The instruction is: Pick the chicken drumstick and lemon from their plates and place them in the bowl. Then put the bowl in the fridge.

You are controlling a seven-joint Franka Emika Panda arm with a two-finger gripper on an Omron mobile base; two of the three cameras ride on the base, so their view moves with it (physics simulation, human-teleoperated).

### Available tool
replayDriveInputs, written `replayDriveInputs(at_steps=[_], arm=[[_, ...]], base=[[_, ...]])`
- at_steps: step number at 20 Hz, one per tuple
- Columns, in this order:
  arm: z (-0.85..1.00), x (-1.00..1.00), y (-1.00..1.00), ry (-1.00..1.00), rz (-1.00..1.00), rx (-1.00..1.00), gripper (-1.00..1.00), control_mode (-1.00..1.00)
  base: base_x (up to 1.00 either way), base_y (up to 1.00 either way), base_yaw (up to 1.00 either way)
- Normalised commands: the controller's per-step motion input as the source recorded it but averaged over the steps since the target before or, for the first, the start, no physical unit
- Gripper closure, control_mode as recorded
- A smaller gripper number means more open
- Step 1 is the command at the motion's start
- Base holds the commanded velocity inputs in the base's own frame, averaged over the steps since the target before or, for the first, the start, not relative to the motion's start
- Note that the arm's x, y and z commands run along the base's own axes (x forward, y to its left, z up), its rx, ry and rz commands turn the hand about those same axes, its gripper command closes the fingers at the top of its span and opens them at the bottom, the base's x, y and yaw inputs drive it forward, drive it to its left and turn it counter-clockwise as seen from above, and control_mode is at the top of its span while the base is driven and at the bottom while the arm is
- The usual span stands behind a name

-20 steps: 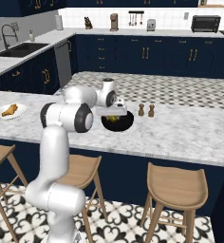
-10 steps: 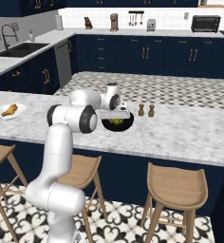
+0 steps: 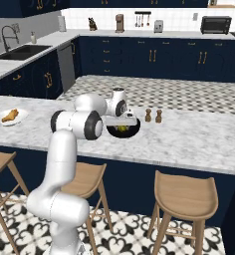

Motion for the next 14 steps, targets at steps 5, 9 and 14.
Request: replayDriveInputs(at_steps=[5, 9, 14], arm=[[0.08, 0.0, 0.0, -0.04, 0.0, 0.0, -1.0, -1.0], [0.48, -0.04, -0.02, -0.02, 0.0, 0.0, -1.0, -1.0], [0.59, -0.63, 0.0, -0.02, 0.0, 0.0, -1.0, -1.0]], base=[[0.0, 0.0, 0.0], [0.0, 0.0, 0.0], [0.0, 0.0, 0.0]])
